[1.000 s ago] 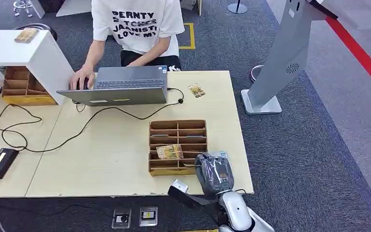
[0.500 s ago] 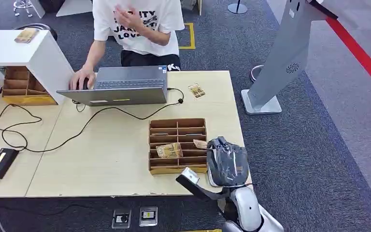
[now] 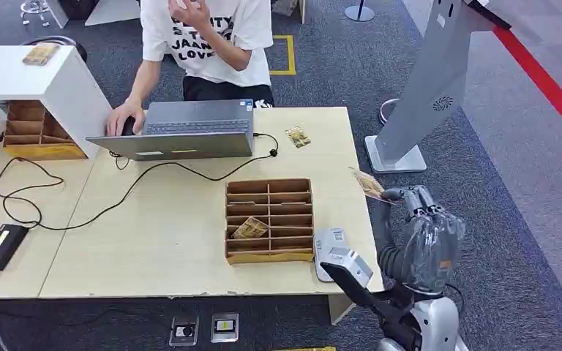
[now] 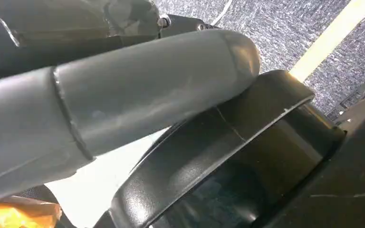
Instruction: Pass the card to the sensor for recognition and then transmit it.
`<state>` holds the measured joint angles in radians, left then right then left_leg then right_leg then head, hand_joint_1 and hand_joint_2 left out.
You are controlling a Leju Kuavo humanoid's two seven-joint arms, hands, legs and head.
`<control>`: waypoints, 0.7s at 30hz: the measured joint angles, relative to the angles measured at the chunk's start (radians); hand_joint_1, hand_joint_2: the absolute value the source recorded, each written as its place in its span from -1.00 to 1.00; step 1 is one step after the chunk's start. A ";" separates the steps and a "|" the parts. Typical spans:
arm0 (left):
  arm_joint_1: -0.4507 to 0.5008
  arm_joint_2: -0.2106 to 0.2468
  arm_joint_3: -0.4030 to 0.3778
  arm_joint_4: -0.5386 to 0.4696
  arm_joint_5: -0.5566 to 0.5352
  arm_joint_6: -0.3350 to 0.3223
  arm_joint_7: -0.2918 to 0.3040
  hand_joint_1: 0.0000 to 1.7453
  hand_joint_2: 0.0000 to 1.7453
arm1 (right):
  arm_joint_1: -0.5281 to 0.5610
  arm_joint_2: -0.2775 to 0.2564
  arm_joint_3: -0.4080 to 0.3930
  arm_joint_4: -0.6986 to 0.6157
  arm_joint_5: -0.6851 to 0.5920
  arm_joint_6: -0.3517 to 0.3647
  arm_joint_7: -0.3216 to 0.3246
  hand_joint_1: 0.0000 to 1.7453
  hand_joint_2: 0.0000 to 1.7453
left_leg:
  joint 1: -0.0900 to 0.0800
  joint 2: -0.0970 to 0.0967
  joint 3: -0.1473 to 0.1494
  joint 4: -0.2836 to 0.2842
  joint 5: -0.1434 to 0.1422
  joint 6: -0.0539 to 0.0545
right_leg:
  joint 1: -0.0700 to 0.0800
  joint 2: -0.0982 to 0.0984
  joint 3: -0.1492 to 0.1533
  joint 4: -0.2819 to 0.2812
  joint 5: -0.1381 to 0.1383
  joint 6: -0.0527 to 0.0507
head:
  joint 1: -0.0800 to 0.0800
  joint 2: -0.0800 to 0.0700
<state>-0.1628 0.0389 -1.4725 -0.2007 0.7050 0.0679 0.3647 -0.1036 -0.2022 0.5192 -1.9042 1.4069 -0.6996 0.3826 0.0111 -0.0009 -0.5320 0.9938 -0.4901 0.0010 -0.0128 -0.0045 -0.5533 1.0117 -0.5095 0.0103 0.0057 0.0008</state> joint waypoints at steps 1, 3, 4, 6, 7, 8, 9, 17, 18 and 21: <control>0.000 0.000 0.000 0.000 0.000 0.000 0.000 -1.00 -1.00 | 0.003 0.000 -0.007 -0.011 0.000 0.000 -0.003 1.00 1.00 | 0.000 0.000 0.000 0.000 0.000 0.000 | 0.000 0.000 0.000 0.000 0.000 0.000 | 0.000 0.000; 0.000 0.000 0.000 0.000 0.000 0.000 0.000 -1.00 -1.00 | 0.009 0.001 -0.016 -0.026 -0.002 0.000 -0.011 1.00 1.00 | 0.000 0.000 0.000 0.000 0.000 0.000 | 0.000 0.000 0.000 0.000 0.000 0.000 | 0.000 0.000; 0.000 0.000 0.000 0.000 0.000 0.000 0.000 -1.00 -1.00 | 0.012 0.002 -0.023 -0.034 -0.005 0.000 -0.017 1.00 1.00 | 0.000 0.000 0.000 0.000 0.000 0.000 | 0.000 0.000 0.000 0.000 0.000 0.000 | 0.000 0.000; 0.000 0.000 0.000 0.000 0.000 0.000 0.000 -1.00 -1.00 | 0.013 0.002 -0.031 -0.046 -0.016 0.001 -0.030 1.00 1.00 | 0.000 0.000 0.000 0.000 0.000 0.000 | 0.000 0.000 0.000 0.000 0.000 0.000 | 0.000 0.000; 0.000 0.000 0.000 0.000 0.000 0.000 0.000 -1.00 -1.00 | 0.013 0.003 -0.033 -0.049 -0.021 0.001 -0.039 1.00 1.00 | 0.000 0.000 0.000 0.000 0.000 0.000 | 0.000 0.000 0.000 0.000 0.000 0.000 | 0.000 0.000; 0.000 -0.001 0.000 0.000 0.002 0.000 0.000 -1.00 -1.00 | 0.014 0.005 -0.035 -0.052 -0.029 0.001 -0.048 1.00 1.00 | 0.000 0.000 0.000 0.000 0.000 0.000 | 0.000 0.000 0.000 0.000 0.000 0.000 | 0.000 0.000; 0.000 -0.002 0.000 0.000 0.004 0.000 0.000 -1.00 -1.00 | 0.014 0.007 -0.039 -0.055 -0.037 0.001 -0.060 1.00 1.00 | 0.000 0.000 0.000 0.000 0.000 0.000 | 0.000 0.000 0.000 0.000 0.000 0.000 | 0.000 0.000; -0.001 -0.002 0.000 0.000 0.012 0.000 0.000 -1.00 -1.00 | 0.007 0.032 -0.052 -0.058 -0.069 0.002 -0.111 1.00 1.00 | 0.000 0.000 0.000 0.000 0.000 0.000 | 0.000 0.000 0.000 0.000 0.000 0.000 | 0.000 0.000; -0.001 -0.002 0.000 0.000 0.012 0.000 0.000 -1.00 -1.00 | 0.005 0.034 -0.052 -0.058 -0.070 0.002 -0.114 1.00 1.00 | 0.000 0.000 0.000 0.000 0.000 0.000 | 0.000 0.000 0.000 0.000 0.000 0.000 | 0.000 0.000; -0.001 -0.002 0.000 0.000 0.005 0.000 0.000 -1.00 -1.00 | 0.000 0.039 -0.053 -0.058 -0.070 0.002 -0.116 1.00 1.00 | 0.000 0.000 0.000 0.000 0.000 0.000 | 0.000 0.000 0.000 0.000 0.000 0.000 | 0.000 0.000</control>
<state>-0.1633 0.0374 -1.4725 -0.2007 0.7103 0.0675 0.3647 -0.1033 -0.1633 0.4658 -1.9623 1.3371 -0.6977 0.2663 0.0111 -0.0009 -0.5323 0.9938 -0.4901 0.0010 -0.0127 -0.0047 -0.5531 1.0117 -0.5095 0.0102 0.0057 0.0008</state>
